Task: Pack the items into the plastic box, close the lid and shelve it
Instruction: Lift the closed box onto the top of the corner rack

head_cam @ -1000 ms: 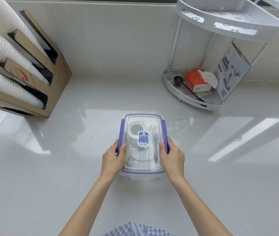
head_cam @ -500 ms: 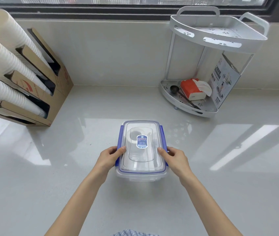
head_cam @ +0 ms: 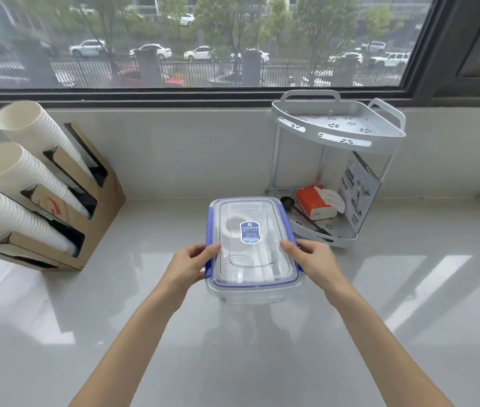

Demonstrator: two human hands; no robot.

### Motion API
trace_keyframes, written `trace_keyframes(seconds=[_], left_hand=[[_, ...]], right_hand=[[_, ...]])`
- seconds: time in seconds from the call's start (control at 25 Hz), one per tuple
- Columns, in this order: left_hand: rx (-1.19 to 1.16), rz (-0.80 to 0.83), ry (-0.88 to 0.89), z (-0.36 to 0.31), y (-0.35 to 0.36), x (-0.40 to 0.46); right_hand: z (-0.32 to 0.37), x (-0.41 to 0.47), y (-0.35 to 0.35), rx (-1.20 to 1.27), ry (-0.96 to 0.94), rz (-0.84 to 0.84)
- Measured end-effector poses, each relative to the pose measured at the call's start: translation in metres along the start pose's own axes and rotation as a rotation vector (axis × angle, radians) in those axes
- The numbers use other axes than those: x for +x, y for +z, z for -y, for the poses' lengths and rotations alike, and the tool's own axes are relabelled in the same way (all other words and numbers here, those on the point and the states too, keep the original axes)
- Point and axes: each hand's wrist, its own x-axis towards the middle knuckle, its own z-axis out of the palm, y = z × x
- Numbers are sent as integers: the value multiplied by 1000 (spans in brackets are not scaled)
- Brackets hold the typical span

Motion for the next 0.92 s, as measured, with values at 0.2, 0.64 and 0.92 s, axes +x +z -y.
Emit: trace_keyframes(seconds=[0.2, 0.64, 0.92], left_hand=[[-78, 64, 88, -53, 15, 13], [-211, 156, 205, -164, 55, 32], [-190, 162, 187, -209, 99, 53]], right_hand=[[48, 24, -39, -90, -153, -38], [157, 50, -113, -179, -319, -79], [180, 89, -161, -138, -329, -97]])
